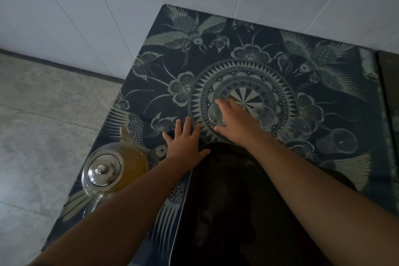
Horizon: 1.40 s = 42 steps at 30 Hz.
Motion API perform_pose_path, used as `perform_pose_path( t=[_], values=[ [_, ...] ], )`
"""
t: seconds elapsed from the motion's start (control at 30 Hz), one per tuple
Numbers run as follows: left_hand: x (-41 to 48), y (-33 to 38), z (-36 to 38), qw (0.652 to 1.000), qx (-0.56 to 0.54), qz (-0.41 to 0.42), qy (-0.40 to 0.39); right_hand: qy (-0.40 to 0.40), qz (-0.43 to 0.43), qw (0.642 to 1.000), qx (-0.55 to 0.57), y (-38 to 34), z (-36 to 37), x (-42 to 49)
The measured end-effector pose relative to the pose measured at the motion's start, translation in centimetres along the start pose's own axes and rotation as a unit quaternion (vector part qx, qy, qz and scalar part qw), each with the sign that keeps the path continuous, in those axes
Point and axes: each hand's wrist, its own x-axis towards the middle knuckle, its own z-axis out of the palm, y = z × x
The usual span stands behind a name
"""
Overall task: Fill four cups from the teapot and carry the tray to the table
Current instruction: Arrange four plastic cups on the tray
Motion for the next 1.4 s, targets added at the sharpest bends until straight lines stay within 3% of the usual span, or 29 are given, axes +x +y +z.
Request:
perform_pose_path(
  t=[0.67,1.4],
  values=[
    [-1.2,0.5,0.4,1.0,0.017,-0.003,0.0,0.105,0.022,0.99,0.088,0.7,1.3,-8.0],
    [-2.7,0.1,0.9,1.0,0.003,-0.006,0.021,0.095,0.075,0.989,0.082,0.9,5.7,-15.8]
  ],
)
